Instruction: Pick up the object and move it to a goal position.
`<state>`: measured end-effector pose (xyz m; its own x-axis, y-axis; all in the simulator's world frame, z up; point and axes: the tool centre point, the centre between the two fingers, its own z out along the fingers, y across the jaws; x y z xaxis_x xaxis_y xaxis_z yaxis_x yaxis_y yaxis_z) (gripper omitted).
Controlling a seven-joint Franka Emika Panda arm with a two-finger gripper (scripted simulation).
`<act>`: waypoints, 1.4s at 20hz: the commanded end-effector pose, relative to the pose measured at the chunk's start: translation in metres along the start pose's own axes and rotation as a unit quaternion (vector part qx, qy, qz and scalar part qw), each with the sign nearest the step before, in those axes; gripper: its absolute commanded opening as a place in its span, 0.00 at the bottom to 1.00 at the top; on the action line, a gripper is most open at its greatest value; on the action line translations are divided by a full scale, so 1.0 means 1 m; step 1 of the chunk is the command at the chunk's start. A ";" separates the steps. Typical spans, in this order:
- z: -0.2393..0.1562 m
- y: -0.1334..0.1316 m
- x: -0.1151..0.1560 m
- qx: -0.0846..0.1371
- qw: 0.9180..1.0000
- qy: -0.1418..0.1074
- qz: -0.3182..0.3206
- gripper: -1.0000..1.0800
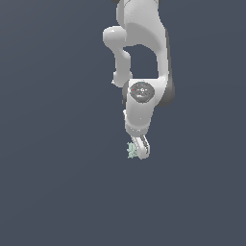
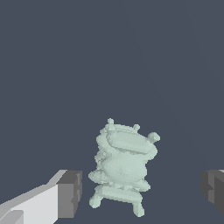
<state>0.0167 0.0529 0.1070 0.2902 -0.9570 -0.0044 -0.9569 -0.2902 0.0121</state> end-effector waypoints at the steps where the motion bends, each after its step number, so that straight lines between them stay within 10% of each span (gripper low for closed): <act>1: 0.001 -0.002 -0.001 0.002 1.000 0.000 0.029 0.96; 28: 0.044 -0.007 -0.005 0.006 0.995 0.002 0.103 0.96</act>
<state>0.0219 0.0603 0.0707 0.0893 -0.9960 0.0000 -0.9960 -0.0893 0.0003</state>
